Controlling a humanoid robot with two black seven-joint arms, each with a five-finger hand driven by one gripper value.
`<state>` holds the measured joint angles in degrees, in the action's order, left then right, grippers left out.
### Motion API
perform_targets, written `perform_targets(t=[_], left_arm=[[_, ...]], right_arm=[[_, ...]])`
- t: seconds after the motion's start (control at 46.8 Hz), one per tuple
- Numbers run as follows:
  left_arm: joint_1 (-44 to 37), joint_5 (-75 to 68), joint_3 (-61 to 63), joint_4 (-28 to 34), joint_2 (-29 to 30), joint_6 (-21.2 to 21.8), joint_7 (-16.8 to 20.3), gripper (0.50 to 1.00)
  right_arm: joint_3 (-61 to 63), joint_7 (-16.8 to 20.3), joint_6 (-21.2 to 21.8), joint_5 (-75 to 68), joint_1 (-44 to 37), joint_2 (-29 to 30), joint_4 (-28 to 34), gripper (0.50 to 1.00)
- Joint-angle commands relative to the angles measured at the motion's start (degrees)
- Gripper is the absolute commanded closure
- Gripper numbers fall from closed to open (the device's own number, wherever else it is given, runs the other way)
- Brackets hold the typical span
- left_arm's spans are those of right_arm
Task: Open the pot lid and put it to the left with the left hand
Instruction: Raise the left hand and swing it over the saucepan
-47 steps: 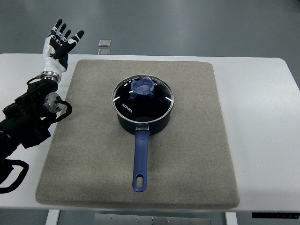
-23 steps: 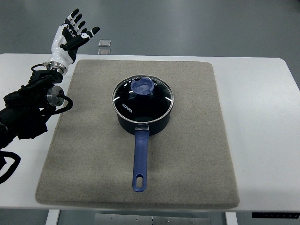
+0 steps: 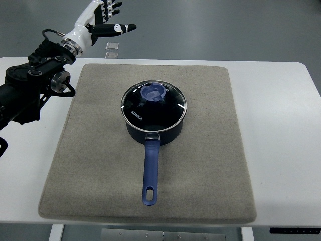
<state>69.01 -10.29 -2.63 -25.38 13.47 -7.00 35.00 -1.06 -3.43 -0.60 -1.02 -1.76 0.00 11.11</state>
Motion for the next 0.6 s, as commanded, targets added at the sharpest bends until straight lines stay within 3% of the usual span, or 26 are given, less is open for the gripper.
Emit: perform_targets(t=[0.0, 0.577], left_arm=[[1.8, -4.5, 0.1, -3.3, 1.6, 0.1, 0.0, 0.512], [6.6, -53.6, -0.5, -25.6, 14.2, 0.5, 0.0, 0.512]], right_arm=[[0.0, 0.0, 0.0, 0.1, 0.0, 0.0, 0.0, 0.583], [0.0, 0.0, 0.0, 0.1, 0.0, 0.0, 0.0, 0.583]])
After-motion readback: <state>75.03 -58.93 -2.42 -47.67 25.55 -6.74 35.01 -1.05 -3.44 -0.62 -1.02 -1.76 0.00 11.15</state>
